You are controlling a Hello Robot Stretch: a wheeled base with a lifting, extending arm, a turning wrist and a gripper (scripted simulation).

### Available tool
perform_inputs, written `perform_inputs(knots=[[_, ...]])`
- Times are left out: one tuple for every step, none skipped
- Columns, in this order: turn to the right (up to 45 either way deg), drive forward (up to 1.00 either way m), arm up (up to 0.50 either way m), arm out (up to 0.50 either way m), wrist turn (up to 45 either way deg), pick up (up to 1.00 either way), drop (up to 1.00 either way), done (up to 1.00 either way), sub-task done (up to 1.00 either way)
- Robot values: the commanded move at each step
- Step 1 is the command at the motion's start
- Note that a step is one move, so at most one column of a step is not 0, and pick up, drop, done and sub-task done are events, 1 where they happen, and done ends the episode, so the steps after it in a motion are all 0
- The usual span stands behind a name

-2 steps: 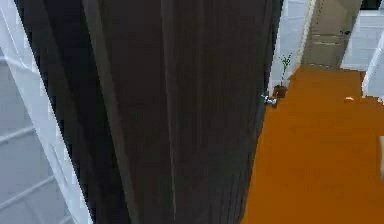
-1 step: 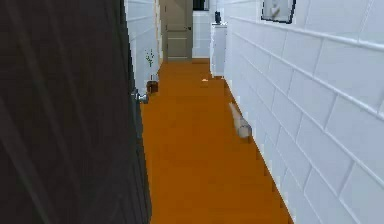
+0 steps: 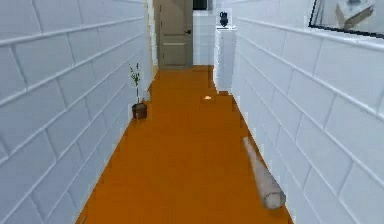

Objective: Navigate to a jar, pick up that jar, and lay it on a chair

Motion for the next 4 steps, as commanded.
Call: perform_inputs(knots=[[3.0,0.00,0.00,0.00,0.0,0.00,0.00,0.00,0.00],[0.0,0.20,0.00,0.00,0.0,0.00,0.00,0.00,0.00],[-6.0,0.00,0.00,0.00,0.0,0.00,0.00,0.00,0.00],[0.0,1.00,0.00,0.00,0.0,0.00,0.00,0.00,0.00]])
